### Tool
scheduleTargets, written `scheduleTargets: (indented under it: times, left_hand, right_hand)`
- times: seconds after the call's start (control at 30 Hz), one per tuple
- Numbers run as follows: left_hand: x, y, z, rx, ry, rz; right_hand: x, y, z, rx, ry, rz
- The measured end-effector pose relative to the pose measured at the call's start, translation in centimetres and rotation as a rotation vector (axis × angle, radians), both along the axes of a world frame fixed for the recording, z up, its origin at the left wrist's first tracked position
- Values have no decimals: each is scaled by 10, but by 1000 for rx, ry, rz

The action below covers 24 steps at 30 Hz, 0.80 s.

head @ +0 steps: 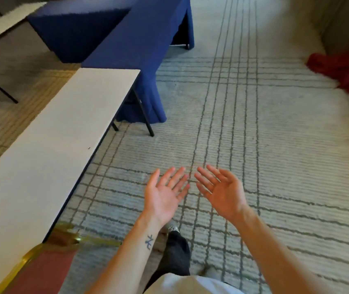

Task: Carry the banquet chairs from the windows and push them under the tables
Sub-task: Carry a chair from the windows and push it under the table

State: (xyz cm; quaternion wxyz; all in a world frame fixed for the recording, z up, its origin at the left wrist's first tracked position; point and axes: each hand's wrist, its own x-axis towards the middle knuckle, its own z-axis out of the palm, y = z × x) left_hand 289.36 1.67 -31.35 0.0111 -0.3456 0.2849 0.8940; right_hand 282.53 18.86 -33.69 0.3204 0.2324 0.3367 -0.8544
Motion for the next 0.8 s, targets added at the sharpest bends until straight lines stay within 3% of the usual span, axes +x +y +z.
scheduleTargets:
  times: [0.47, 0.8]
  left_hand:
    - [-257, 92, -16, 141, 34, -530]
    - [-380, 238, -5, 164, 45, -884]
  right_hand:
    - [-171, 103, 15, 69, -3, -409]
    - [-234, 232, 37, 19, 19, -753]
